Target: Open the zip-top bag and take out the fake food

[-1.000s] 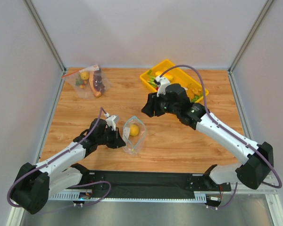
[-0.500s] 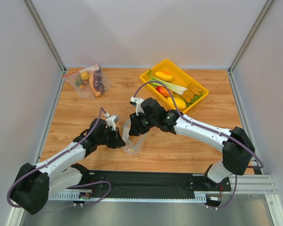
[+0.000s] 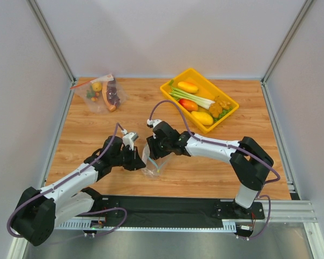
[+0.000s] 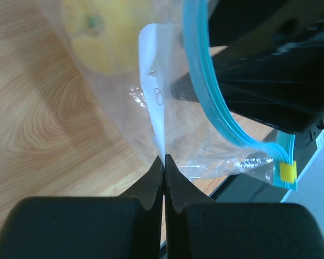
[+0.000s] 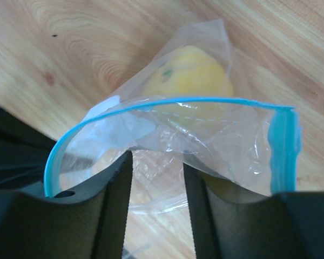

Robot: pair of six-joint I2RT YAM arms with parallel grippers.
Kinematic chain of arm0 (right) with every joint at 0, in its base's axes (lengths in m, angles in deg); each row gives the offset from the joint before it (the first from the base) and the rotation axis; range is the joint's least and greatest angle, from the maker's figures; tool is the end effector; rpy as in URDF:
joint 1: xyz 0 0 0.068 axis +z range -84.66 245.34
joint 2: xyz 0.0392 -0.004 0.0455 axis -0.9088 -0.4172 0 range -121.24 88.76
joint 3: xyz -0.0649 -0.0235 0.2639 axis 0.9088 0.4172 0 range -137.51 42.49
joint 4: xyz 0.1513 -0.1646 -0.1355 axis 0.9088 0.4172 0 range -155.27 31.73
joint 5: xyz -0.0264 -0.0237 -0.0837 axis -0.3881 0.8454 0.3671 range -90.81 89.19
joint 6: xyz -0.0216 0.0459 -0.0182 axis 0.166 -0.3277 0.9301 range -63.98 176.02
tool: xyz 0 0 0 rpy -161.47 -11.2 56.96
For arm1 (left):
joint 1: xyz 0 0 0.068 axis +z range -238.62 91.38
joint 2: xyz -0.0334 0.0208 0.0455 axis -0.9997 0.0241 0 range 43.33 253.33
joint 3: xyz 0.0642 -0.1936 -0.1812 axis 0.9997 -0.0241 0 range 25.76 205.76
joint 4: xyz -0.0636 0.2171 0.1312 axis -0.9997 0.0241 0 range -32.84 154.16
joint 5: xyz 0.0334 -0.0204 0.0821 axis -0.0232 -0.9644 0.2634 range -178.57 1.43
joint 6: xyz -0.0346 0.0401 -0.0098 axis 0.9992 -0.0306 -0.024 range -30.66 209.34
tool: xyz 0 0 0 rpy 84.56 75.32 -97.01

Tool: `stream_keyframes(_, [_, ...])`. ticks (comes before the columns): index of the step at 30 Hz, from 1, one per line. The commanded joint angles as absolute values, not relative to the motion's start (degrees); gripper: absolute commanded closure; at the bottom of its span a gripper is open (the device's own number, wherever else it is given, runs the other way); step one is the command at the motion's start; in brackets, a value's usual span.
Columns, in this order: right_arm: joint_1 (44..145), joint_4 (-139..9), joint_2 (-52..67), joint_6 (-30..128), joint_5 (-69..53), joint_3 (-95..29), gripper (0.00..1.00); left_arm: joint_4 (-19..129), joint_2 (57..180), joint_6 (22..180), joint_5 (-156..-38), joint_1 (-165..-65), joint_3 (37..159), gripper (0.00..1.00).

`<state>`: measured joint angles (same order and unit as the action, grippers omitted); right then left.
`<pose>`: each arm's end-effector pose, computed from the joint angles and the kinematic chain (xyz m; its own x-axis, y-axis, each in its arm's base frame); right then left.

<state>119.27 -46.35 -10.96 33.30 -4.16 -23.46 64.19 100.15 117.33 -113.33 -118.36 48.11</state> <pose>0.2148 0.2987 0.2004 -0.7516 -0.3770 -0.5412 -0.5827 0.7641 0.2770 0.1586 -0.1078 0.1748 -0.8473 -0.0067 -0.5311 0.3682 0.7133 -0.5964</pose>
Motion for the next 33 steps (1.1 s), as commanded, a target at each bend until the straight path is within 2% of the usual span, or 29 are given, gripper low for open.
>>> stream_keyframes(1, [119.5,-54.5,-11.8,32.5,-0.9,-20.9,0.52,61.5,99.3,116.0,-115.6,-119.6,49.3,1.00])
stream_keyframes(6, [119.0,-59.6,-11.3,31.1,2.6,-17.5,0.45,60.4,98.3,116.1,-116.8,-120.1,49.2,0.95])
stream_keyframes(9, [118.5,-62.7,-11.1,30.5,1.9,-16.0,0.44,62.8,95.6,116.0,-113.6,-120.1,49.7,0.69])
stream_keyframes(10, [118.6,-62.9,-11.1,30.5,1.9,-16.0,0.44,63.4,94.4,115.9,-112.4,-120.1,49.7,0.54])
stream_keyframes(13, [118.6,-62.9,-11.3,30.4,1.6,-15.9,0.44,65.6,89.3,116.5,-106.3,-120.1,49.8,0.39])
stream_keyframes(14, [118.6,-63.0,-11.4,30.3,1.2,-15.8,0.44,65.9,88.2,116.8,-102.8,-120.1,50.0,0.36])
stream_keyframes(18, [118.6,-63.3,-11.6,29.8,0.3,-14.6,0.44,67.5,86.2,117.6,-94.6,-119.6,50.7,0.30])
stream_keyframes(23, [118.6,-63.4,-11.1,29.3,0.1,-13.5,0.44,65.5,88.6,119.8,-91.9,-116.9,51.2,0.28])
stream_keyframes(33, [118.7,-63.8,-11.4,29.1,-2.0,-13.3,0.44,49.8,107.7,125.1,-97.8,-113.1,53.7,0.30])
